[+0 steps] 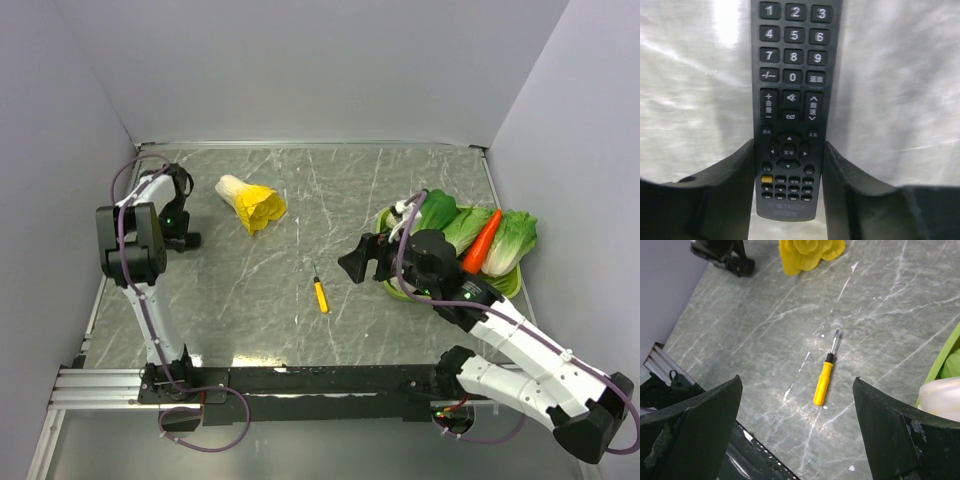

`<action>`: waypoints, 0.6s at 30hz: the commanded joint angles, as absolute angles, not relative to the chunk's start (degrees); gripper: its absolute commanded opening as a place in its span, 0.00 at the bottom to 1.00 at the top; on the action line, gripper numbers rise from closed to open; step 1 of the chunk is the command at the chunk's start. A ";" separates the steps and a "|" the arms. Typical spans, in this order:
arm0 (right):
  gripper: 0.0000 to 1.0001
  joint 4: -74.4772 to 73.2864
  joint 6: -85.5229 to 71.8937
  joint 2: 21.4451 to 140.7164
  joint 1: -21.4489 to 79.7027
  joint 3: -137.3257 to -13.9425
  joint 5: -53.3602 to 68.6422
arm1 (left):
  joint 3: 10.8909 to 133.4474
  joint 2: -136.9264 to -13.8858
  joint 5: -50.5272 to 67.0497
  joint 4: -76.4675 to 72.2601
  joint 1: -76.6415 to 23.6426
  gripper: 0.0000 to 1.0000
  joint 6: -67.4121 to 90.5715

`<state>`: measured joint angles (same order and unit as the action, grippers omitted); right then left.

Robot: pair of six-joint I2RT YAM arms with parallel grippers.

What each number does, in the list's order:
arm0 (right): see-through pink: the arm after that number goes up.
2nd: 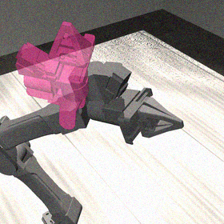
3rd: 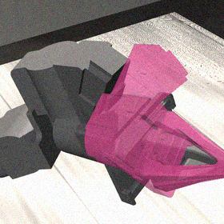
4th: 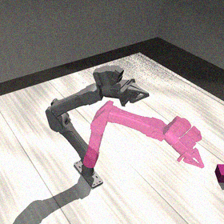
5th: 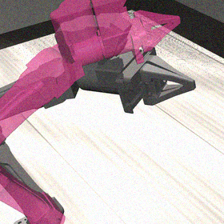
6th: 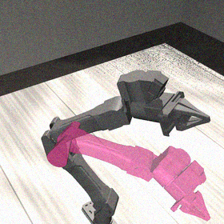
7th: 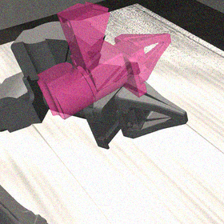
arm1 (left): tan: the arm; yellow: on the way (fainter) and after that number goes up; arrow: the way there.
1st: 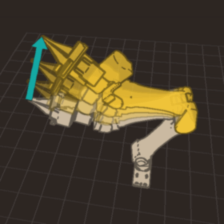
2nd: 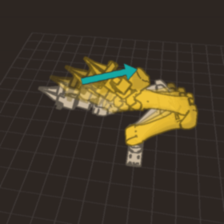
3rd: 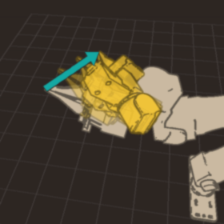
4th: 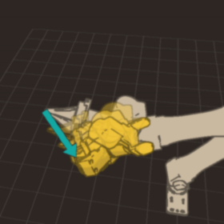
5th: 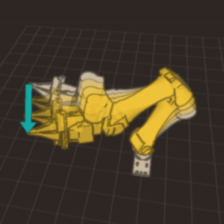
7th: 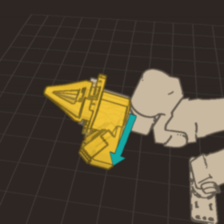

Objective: Unload the batteries from the remote control

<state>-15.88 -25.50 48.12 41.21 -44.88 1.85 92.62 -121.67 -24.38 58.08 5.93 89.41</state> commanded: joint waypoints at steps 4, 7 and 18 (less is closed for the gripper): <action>1.00 -11.96 -25.85 45.35 41.04 -45.88 1.76 | 78.15 -108.65 -11.56 43.73 6.06 0.30 74.82; 1.00 -16.41 -24.87 48.58 40.96 -50.26 0.09 | 68.67 -99.26 -1.88 32.30 5.98 0.03 64.62; 0.99 4.75 -27.25 56.32 40.87 -47.02 29.35 | 32.71 -63.38 45.50 -30.98 -2.52 0.04 62.49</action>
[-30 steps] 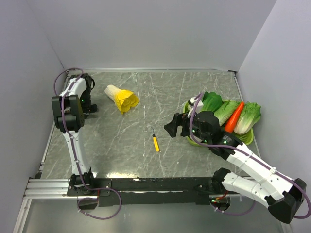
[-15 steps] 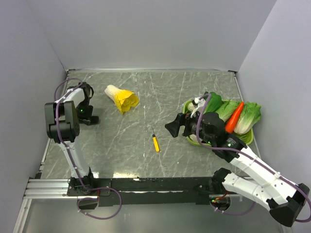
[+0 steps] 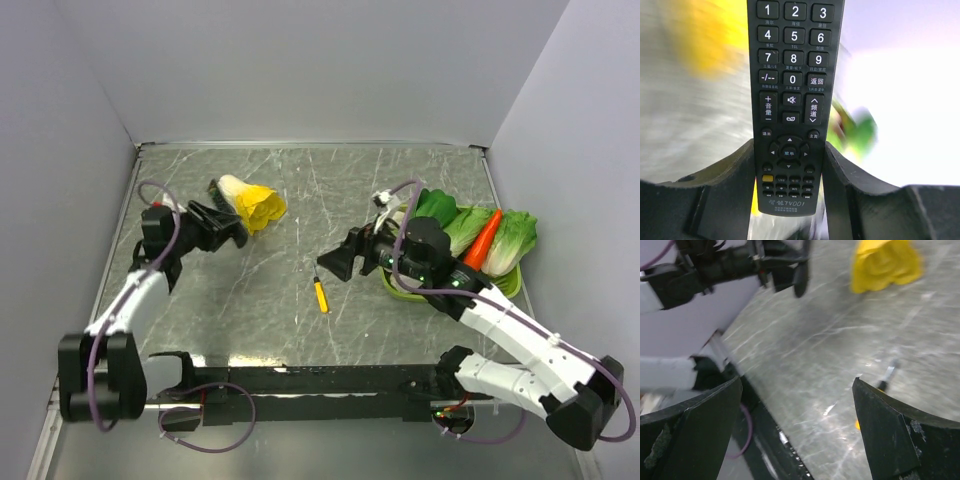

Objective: Unload the batteries from the remote control

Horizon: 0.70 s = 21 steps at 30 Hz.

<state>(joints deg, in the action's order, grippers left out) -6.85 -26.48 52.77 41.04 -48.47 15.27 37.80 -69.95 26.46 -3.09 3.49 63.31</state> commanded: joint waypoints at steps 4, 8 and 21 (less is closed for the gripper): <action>1.00 7.71 -31.44 60.55 41.04 -48.87 31.46 | 24.64 -57.58 47.11 -45.41 -9.04 0.06 65.56; 1.00 16.78 -37.35 64.50 41.48 -47.20 36.46 | 20.05 -54.50 47.28 -57.37 -11.78 0.02 71.08; 0.99 24.96 -38.67 75.85 47.64 -50.80 37.53 | 18.10 -62.31 49.75 -79.80 -16.78 0.01 79.63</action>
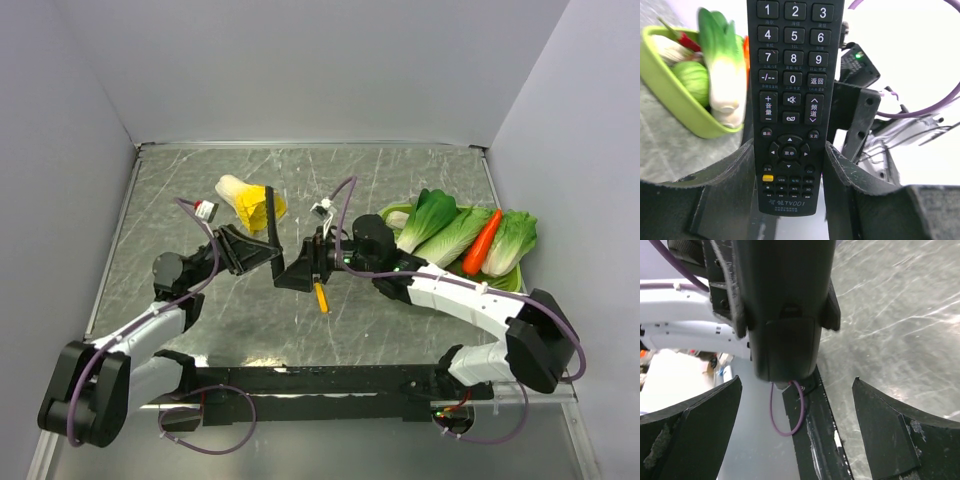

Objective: Unload the batteries from the remote control

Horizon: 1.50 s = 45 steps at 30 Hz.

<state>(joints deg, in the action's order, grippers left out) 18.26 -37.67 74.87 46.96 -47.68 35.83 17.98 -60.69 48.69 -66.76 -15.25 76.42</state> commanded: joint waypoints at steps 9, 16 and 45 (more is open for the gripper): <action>0.65 30.58 -40.60 77.87 48.60 -50.90 37.45 | 18.81 -63.63 48.87 -79.91 -18.19 0.01 78.84; 0.25 31.91 -40.08 75.50 48.60 -48.43 34.63 | 19.86 -64.69 49.74 -79.73 -18.28 0.20 80.16; 0.05 -8.79 10.72 72.16 52.03 -52.74 12.31 | 43.15 -52.56 32.34 7.82 -17.14 0.89 44.12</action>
